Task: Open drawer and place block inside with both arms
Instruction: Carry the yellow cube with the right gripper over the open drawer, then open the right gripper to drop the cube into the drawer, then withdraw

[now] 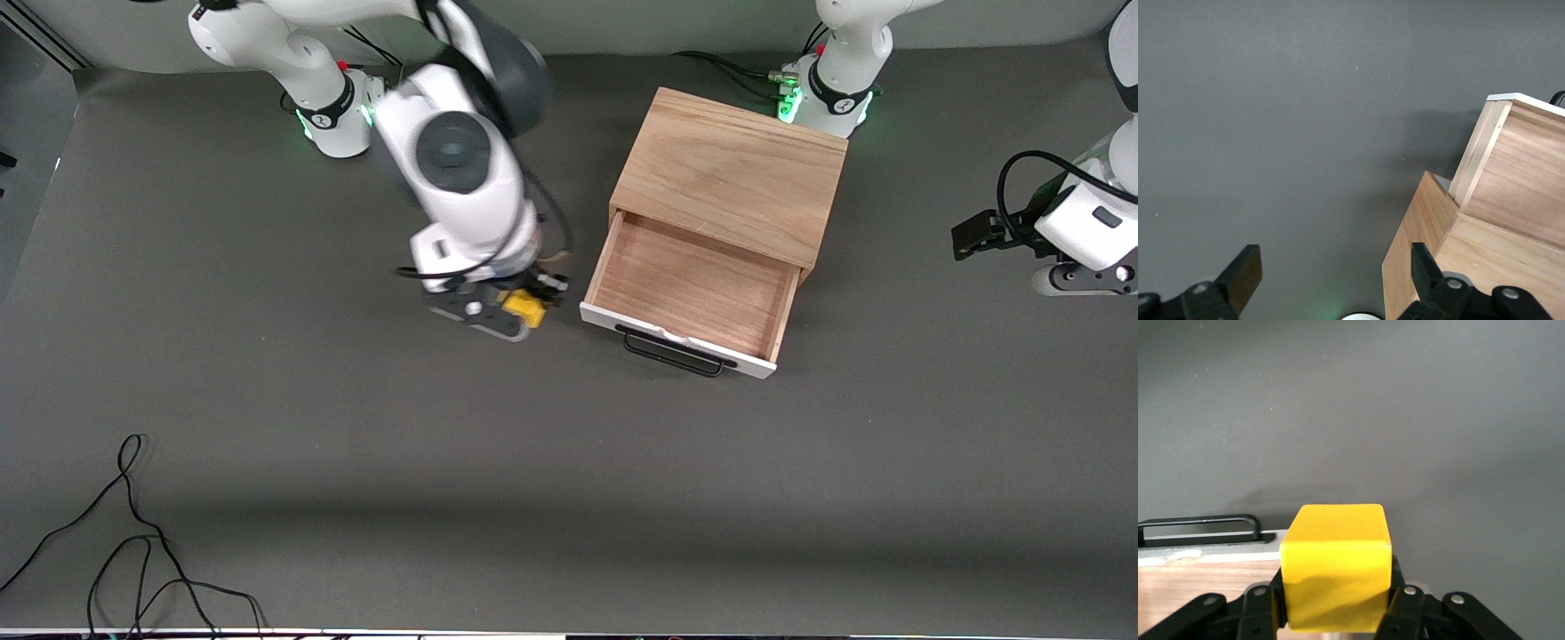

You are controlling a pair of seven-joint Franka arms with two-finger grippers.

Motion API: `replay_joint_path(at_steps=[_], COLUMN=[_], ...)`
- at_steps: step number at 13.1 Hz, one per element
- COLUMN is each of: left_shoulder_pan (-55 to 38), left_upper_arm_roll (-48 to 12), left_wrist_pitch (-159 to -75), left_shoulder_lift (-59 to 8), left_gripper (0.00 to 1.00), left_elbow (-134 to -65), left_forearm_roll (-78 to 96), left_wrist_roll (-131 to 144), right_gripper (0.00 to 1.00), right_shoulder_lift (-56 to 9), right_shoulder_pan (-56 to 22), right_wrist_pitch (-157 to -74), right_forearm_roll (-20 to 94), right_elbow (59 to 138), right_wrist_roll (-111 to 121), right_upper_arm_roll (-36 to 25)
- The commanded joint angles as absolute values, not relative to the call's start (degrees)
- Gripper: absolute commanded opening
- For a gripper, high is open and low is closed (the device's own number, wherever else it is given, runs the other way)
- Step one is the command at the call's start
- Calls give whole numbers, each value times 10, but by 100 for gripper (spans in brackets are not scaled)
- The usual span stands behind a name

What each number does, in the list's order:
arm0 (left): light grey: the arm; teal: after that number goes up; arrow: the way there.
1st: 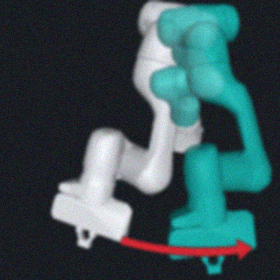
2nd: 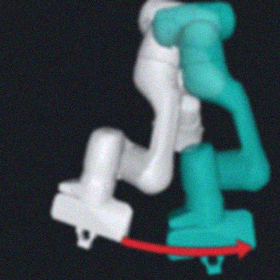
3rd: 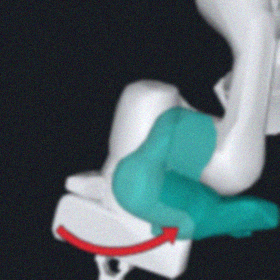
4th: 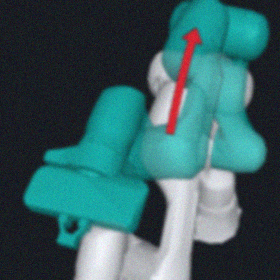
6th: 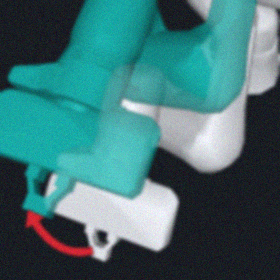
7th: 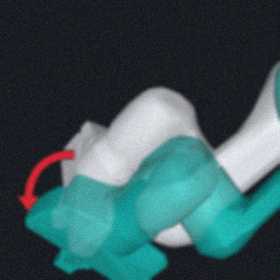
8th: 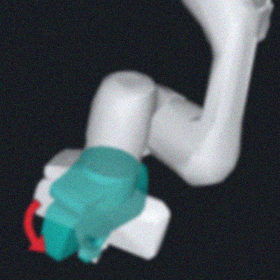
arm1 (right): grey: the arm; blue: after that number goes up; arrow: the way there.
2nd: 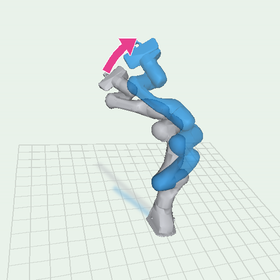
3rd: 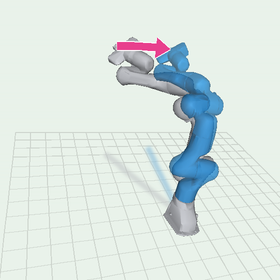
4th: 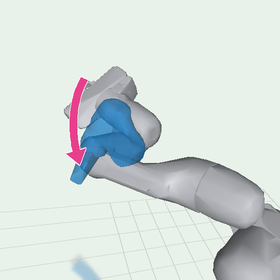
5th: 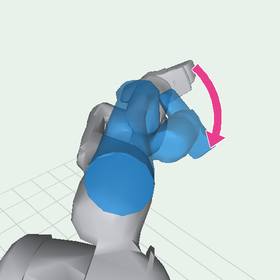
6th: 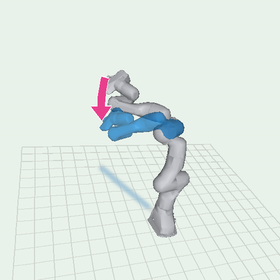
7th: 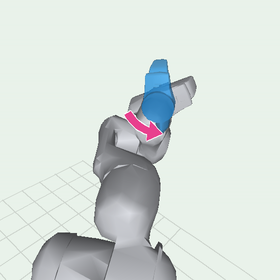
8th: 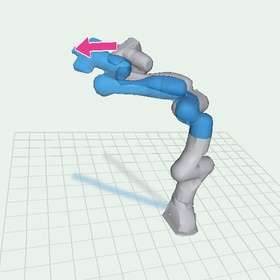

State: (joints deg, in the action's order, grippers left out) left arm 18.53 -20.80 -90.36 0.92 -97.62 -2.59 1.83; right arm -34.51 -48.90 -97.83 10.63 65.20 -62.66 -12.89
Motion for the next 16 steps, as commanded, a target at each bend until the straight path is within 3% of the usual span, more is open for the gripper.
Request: replay_joint_path(at_steps=[1,4,6,16], left_shoulder_pan=[155,1,-46,-47], left_upper_arm_roll=[-187,-39,4,5], left_wrist_pitch=[-912,-918,-918,-915], left_shoulder_lift=[24,18,19,11], left_gripper=[100,100,100,100], left_elbow=[-982,-974,-969,-954], left_forearm_roll=[-17,-14,-9,-9], left_wrist_roll=[5,3,3,3], right_gripper=[0,0,0,0], right_shoulder_lift=[-411,-431,-448,-522], right_shoulder_pan=[-513,-513,-522,-540], right_wrist_pitch=[-982,-1032,-1048,-1083], right_forearm_roll=[117,116,112,112], right_elbow=[569,569,569,577], right_wrist_roll=[-699,-751,-752,-723], right_upper_arm_roll=[-126,-65,-40,-30])
